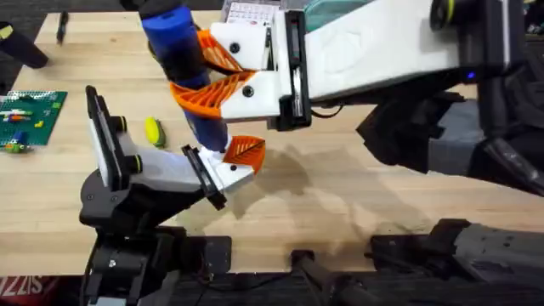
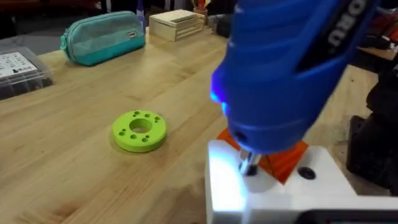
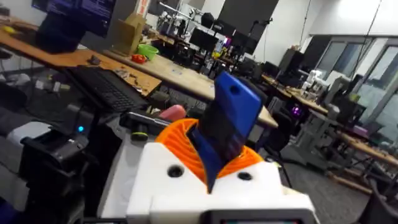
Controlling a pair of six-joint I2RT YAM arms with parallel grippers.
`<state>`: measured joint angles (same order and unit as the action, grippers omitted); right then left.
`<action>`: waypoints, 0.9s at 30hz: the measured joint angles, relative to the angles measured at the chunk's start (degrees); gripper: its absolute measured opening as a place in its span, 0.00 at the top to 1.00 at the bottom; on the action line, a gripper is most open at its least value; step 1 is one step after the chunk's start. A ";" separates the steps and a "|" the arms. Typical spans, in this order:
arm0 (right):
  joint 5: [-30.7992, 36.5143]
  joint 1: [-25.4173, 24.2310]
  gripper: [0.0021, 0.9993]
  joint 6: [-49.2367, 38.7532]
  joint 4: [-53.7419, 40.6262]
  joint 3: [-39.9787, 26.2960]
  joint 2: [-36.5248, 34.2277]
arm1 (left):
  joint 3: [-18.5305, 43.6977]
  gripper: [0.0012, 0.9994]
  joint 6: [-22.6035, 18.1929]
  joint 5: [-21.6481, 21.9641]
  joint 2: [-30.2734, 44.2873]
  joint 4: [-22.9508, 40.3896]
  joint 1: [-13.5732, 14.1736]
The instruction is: Pick up the gripper from the table and insert it into the empty holder that is missing its gripper. Then pick up a screw, insert it into the mounting hole, and use the screwdriver to tighten it. Finally, clean up the table by picking up the vegetable and placing it into the bucket.
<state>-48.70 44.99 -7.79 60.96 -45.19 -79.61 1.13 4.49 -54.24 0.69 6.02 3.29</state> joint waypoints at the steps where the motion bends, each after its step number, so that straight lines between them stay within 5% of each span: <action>1: 0.00 0.00 1.00 0.00 0.39 0.00 -0.02 | 0.00 0.99 0.00 0.00 0.00 0.00 0.00; 27: -0.22 -0.64 1.00 0.04 0.69 0.00 0.00 | 0.00 0.99 0.00 0.00 -0.02 0.00 0.00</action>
<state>-48.93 44.35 -7.74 61.65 -45.19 -79.62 1.13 4.49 -54.23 0.67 6.02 3.29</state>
